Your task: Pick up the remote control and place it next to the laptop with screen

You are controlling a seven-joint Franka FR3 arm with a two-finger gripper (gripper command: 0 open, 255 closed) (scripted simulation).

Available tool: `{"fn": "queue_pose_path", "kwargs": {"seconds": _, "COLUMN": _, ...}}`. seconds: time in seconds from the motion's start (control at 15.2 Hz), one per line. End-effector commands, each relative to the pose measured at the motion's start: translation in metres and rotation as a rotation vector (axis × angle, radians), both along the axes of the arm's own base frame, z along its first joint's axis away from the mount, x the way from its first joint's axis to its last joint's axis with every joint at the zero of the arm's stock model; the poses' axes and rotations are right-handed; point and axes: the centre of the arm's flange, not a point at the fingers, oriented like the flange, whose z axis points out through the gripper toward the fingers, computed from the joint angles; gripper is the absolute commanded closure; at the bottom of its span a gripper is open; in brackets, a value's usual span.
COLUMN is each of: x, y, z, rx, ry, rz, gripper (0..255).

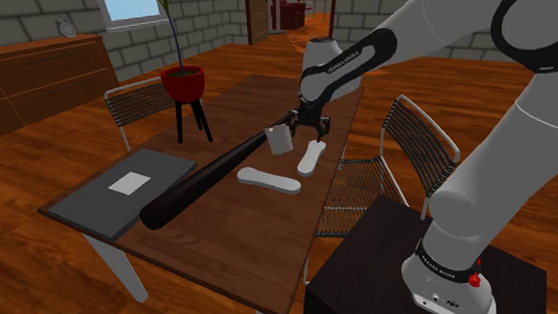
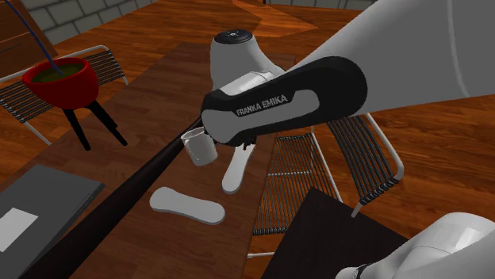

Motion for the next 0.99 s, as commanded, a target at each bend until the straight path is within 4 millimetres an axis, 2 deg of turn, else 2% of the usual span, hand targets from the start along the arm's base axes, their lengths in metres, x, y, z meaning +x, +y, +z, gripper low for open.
{"fn": "queue_pose_path", "kwargs": {"seconds": 0.0, "x": -0.0121, "y": 0.0028, "z": -0.0533, "rx": 0.031, "ry": 0.148, "rz": 0.003, "gripper": 0}}
{"fn": "queue_pose_path", "kwargs": {"seconds": 0.53, "x": -0.0121, "y": 0.0027, "z": -0.0564, "rx": 0.031, "ry": 0.148, "rz": 0.003, "gripper": 0}}
{"fn": "queue_pose_path", "kwargs": {"seconds": 0.59, "x": -0.0121, "y": 0.0027, "z": -0.0564, "rx": 0.031, "ry": 0.148, "rz": 0.003, "gripper": 255}}
{"fn": "queue_pose_path", "kwargs": {"seconds": 0.92, "x": -0.0121, "y": 0.0027, "z": -0.0563, "rx": 0.031, "ry": 0.148, "rz": 0.003, "gripper": 255}}
